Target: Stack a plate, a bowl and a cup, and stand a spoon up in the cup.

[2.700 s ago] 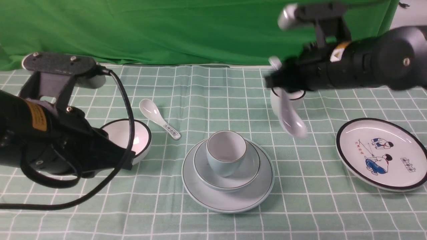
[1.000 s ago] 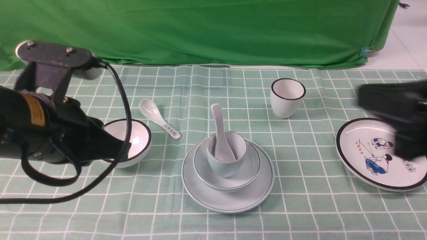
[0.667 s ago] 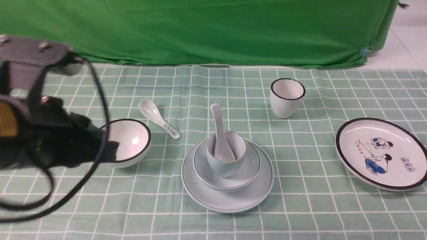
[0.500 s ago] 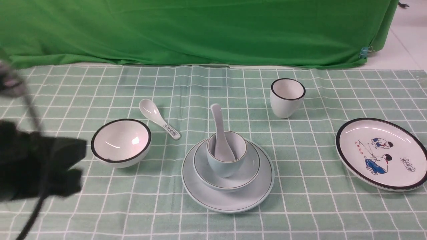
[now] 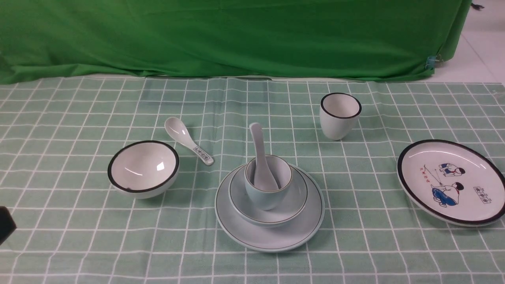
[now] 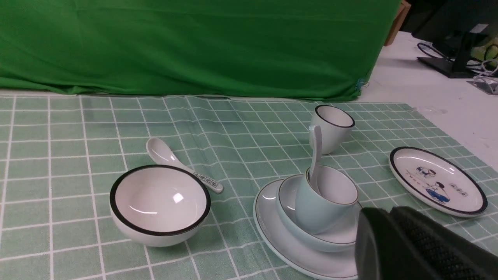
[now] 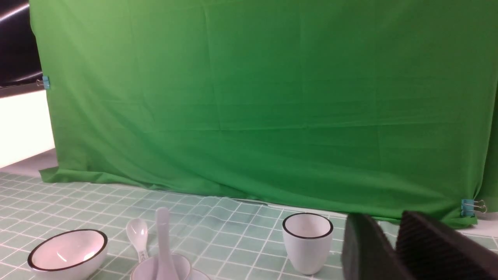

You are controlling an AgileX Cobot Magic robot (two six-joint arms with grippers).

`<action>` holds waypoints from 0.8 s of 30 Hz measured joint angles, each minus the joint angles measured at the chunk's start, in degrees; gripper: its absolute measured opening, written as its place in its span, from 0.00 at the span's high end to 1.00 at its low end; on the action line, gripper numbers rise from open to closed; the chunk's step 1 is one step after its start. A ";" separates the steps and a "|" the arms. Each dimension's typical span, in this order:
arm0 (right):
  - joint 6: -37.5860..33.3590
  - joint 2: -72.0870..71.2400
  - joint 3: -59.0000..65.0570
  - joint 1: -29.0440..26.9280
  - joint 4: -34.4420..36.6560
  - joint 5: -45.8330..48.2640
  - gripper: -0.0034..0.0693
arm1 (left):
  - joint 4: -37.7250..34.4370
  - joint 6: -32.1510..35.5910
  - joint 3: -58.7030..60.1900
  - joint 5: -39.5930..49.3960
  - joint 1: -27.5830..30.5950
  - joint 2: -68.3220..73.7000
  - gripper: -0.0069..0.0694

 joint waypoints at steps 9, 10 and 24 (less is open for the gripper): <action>0.02 0.00 0.00 0.00 0.00 0.00 0.70 | -0.20 0.37 0.00 0.04 0.00 -0.07 0.89; 0.02 0.00 0.00 0.00 0.00 0.00 0.69 | -0.20 0.65 0.05 0.04 0.00 -0.07 0.89; 0.08 0.00 0.00 0.00 0.00 0.00 0.67 | -13.24 21.40 28.42 -25.73 27.82 -9.01 0.89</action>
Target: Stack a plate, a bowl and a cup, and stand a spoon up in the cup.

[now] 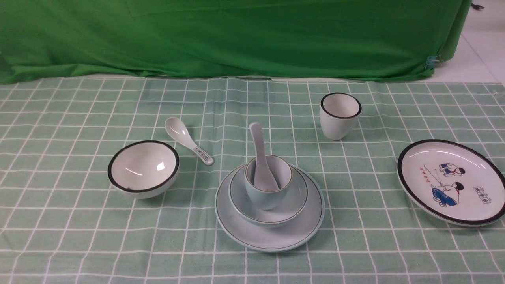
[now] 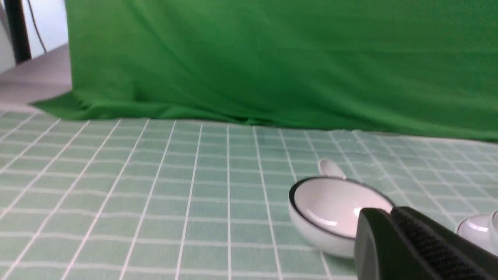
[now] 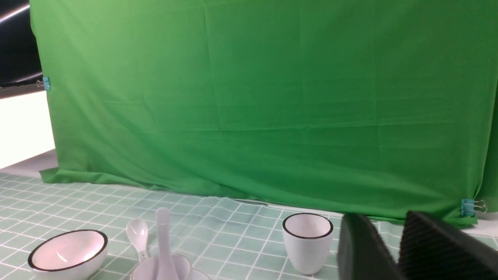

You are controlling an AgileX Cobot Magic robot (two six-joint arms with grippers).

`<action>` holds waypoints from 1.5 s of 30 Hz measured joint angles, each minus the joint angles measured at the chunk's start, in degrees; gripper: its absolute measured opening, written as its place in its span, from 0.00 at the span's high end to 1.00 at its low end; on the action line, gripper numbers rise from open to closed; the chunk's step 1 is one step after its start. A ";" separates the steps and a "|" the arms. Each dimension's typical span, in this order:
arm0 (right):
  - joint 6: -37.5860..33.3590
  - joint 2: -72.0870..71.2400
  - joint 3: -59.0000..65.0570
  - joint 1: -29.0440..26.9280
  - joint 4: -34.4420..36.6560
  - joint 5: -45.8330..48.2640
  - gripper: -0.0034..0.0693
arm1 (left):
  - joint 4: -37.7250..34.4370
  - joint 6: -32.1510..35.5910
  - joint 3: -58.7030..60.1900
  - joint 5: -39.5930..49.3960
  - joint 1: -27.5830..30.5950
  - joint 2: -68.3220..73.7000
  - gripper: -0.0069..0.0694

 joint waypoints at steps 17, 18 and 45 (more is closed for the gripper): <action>0.05 0.00 0.00 0.00 0.00 0.00 0.66 | 0.00 0.60 1.86 5.16 0.21 0.00 0.89; 0.05 0.00 0.00 0.00 0.00 0.00 0.66 | 0.00 0.60 1.86 5.16 0.21 0.00 0.89; -15.11 -0.48 4.47 -13.65 -0.84 10.39 0.63 | 0.00 1.02 1.86 5.16 0.21 0.00 0.89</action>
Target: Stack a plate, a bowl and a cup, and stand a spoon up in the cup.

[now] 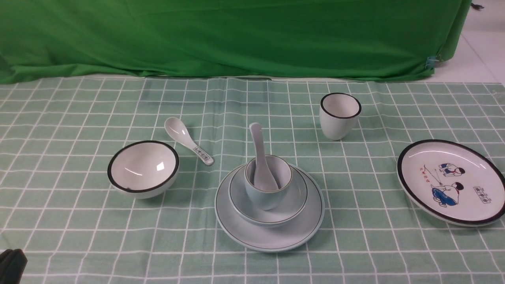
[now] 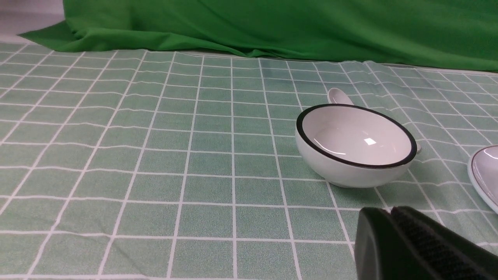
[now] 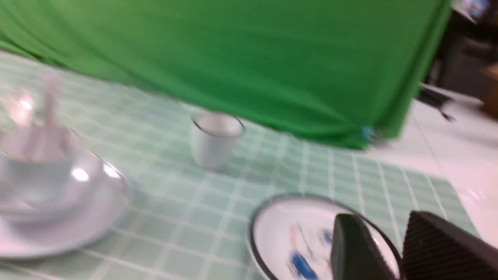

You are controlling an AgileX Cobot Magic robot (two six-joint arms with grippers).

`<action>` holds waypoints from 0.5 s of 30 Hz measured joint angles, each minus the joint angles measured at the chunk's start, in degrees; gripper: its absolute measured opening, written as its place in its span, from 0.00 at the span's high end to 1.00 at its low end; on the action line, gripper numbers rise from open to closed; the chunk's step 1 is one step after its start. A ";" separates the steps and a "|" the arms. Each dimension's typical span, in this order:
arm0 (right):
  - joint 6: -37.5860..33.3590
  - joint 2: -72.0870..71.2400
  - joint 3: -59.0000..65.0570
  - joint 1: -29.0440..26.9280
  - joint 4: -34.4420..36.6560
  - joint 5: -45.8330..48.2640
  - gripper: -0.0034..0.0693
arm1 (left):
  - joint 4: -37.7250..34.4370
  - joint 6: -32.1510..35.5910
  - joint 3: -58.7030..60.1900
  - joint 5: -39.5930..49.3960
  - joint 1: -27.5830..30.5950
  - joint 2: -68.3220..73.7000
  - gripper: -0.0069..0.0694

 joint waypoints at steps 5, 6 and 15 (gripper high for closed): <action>0.07 -0.51 10.27 -5.85 0.00 -5.02 0.63 | 0.00 0.00 0.00 0.00 0.00 0.00 0.89; 0.20 -1.21 11.99 -6.27 0.00 -5.37 0.63 | 0.00 0.00 0.00 0.00 0.00 0.00 0.89; 0.36 -3.38 13.51 -6.65 -0.02 1.27 0.63 | 0.00 0.00 0.00 0.09 0.00 0.00 0.89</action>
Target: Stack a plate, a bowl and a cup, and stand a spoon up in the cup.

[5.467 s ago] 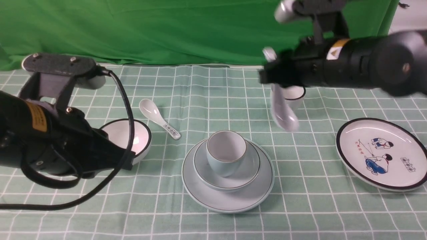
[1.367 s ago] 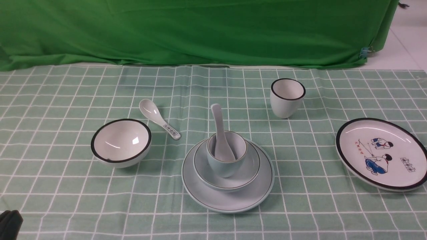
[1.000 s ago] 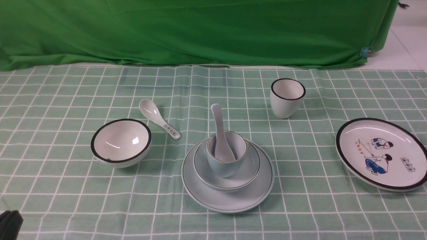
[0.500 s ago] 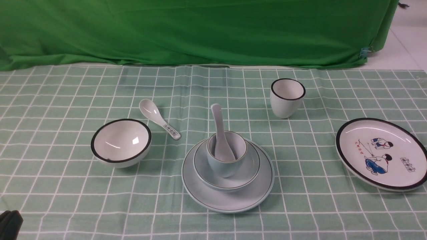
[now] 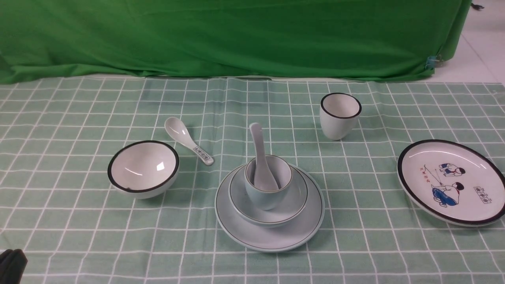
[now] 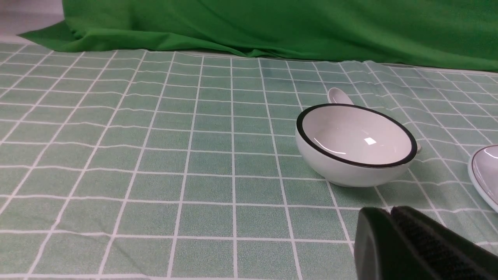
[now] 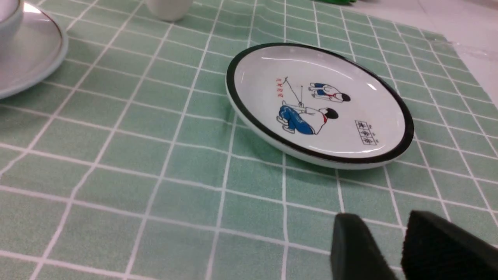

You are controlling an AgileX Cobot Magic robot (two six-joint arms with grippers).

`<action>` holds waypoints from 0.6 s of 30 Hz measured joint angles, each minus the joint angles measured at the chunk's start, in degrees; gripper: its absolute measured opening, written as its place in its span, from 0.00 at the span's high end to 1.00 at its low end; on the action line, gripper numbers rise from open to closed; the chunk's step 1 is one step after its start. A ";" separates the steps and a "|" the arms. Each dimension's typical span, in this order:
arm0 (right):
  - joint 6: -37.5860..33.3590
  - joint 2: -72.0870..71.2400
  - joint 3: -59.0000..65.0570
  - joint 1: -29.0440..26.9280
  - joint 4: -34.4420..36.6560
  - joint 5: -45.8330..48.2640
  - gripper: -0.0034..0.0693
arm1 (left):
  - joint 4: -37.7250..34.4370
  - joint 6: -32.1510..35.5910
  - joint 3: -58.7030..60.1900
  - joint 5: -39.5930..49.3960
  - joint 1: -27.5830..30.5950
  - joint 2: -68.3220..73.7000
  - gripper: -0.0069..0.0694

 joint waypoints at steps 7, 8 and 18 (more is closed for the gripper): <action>1.26 0.00 0.00 0.00 0.00 0.00 0.63 | 0.00 0.00 0.00 0.00 0.00 0.00 0.89; 1.26 0.00 0.00 0.00 0.00 0.00 0.62 | 0.00 0.00 0.00 0.00 0.00 0.00 0.89; 1.61 0.00 0.00 0.00 0.00 0.00 0.62 | 0.00 0.00 0.00 0.00 0.00 0.00 0.89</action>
